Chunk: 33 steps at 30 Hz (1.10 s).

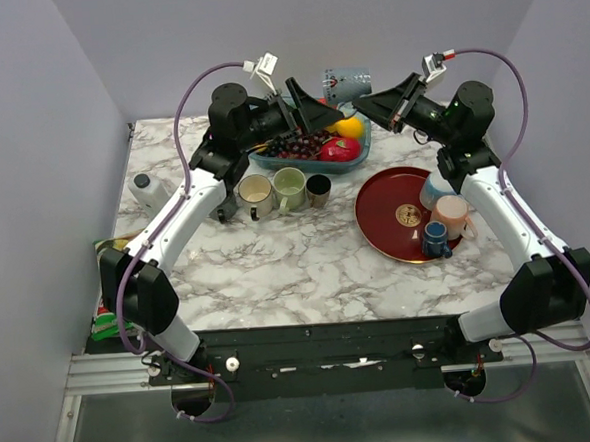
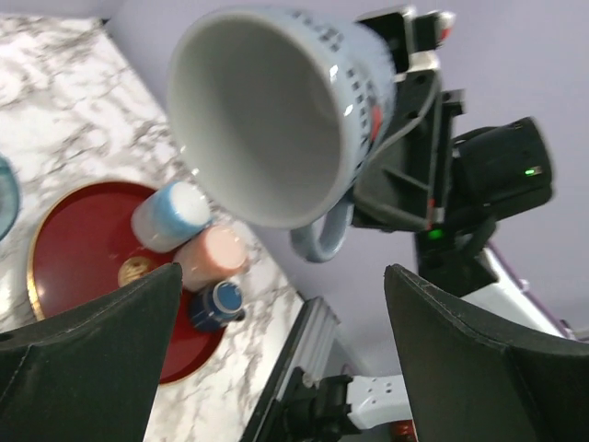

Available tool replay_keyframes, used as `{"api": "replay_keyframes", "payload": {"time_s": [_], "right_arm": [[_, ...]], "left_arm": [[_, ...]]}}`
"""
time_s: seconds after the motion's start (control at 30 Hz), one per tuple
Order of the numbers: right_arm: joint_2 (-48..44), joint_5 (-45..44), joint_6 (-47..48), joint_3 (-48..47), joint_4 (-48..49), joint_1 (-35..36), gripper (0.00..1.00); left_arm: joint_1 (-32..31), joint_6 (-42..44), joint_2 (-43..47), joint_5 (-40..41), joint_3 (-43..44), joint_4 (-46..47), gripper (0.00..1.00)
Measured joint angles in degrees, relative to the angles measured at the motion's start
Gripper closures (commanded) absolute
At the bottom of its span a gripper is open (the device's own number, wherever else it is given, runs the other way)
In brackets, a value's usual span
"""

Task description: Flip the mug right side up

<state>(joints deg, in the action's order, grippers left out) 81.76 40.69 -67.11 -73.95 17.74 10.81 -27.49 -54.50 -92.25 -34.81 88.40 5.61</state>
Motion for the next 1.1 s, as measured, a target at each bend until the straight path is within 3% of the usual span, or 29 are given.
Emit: {"api": "replay_keyframes", "payload": {"time_s": [0.2, 0.43, 0.7, 0.8, 0.93, 1.0, 1.07, 1.1], "right_arm": [[0.0, 0.4, -2.6, 0.0, 2.4, 0.2, 1.00], [0.1, 0.9, -4.8, 0.2, 4.3, 0.5, 1.00], [0.1, 0.9, -5.5, 1.5, 5.4, 0.5, 1.00], [0.1, 0.8, -5.5, 2.1, 5.4, 0.5, 1.00], [0.1, 0.8, -5.6, 2.5, 6.1, 0.5, 1.00], [0.1, 0.8, -5.5, 2.7, 6.6, 0.5, 1.00], [0.1, 0.7, -5.4, 2.9, 6.6, 0.5, 1.00], [0.1, 0.6, -5.4, 3.0, 6.6, 0.4, 1.00]], "left_arm": [[0.0, -7.6, -1.2, -1.2, 0.0, 8.8, 0.07], [-0.1, -14.7, -2.8, -1.2, -0.2, 14.8, 0.33], [-1.2, -20.5, -4.1, -1.2, -0.2, 17.6, 0.39], [-1.7, -22.1, -4.5, -1.2, -0.3, 18.1, 0.48], [-1.7, -23.5, -5.0, -1.2, -0.8, 18.6, 0.72], [-1.7, -24.0, -5.4, -1.2, -0.9, 18.6, 0.80], [-1.6, -24.3, -5.7, -1.2, -1.1, 18.6, 1.00], [-1.6, -24.7, -5.9, -1.2, -1.1, 18.7, 1.00]]}}
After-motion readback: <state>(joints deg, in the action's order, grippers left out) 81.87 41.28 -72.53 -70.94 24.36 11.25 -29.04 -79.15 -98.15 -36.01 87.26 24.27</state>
